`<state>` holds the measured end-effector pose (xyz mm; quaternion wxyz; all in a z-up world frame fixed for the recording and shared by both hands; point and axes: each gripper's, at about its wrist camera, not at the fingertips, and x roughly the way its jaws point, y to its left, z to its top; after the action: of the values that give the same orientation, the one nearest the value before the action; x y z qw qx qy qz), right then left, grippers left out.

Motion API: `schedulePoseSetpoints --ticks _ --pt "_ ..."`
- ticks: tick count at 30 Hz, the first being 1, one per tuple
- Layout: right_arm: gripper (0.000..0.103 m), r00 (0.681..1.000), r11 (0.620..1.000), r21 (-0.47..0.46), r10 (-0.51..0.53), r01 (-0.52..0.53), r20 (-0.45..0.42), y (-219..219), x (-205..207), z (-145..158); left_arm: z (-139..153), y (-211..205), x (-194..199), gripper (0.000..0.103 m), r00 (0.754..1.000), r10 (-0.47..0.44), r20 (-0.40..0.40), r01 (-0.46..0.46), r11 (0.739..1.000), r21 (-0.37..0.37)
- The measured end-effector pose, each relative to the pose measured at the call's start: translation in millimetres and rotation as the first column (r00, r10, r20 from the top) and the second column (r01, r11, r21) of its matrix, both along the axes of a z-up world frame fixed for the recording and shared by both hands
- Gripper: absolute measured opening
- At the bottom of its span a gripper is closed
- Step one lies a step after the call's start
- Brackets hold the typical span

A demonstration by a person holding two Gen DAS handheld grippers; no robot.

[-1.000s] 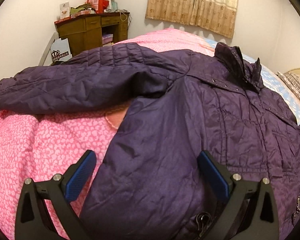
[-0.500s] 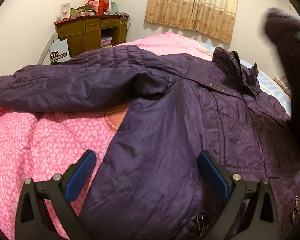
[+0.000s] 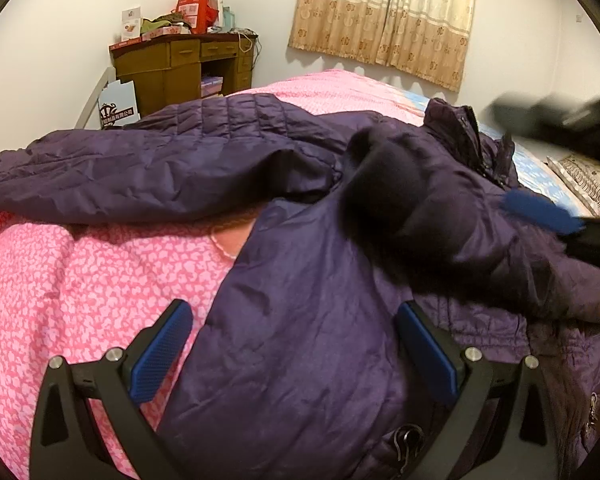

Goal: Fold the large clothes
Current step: 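Carry the held sleeve across the jacket body with the right gripper and release, then grasp the other sleeve cuff with the left gripper and lift it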

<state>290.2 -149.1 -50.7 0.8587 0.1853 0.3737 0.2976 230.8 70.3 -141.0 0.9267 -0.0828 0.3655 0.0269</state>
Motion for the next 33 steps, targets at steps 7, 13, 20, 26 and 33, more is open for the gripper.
schedulePoseSetpoints --ticks 7,13,20,26,33 --pt "0.019 0.963 0.952 -0.148 -0.262 0.268 0.059 -46.1 -12.3 9.6 0.3 -0.4 1.1 0.103 1.0 0.003 -0.002 -0.003 1.0 0.012" --pt "0.019 0.983 0.984 -0.106 -0.153 0.141 -0.105 -15.2 1.4 -63.7 0.1 -0.7 1.2 0.103 1.0 0.002 -0.002 -0.002 1.0 0.013" --pt "0.019 0.987 0.976 -0.175 -0.142 0.126 -0.079 -11.0 -2.2 -40.6 -0.1 -0.8 1.1 0.103 1.0 0.002 -0.003 -0.002 1.0 0.012" --pt "0.019 0.905 0.887 -0.184 -0.405 0.423 0.128 -101.9 -37.8 18.5 1.5 -5.3 3.0 0.103 0.999 0.003 -0.039 -0.001 0.999 0.038" --pt "0.019 0.848 0.796 -0.339 -0.53 0.502 0.012 -183.8 -36.4 -41.8 46.7 -13.3 -13.9 0.103 0.999 -0.028 0.037 0.027 0.999 0.027"
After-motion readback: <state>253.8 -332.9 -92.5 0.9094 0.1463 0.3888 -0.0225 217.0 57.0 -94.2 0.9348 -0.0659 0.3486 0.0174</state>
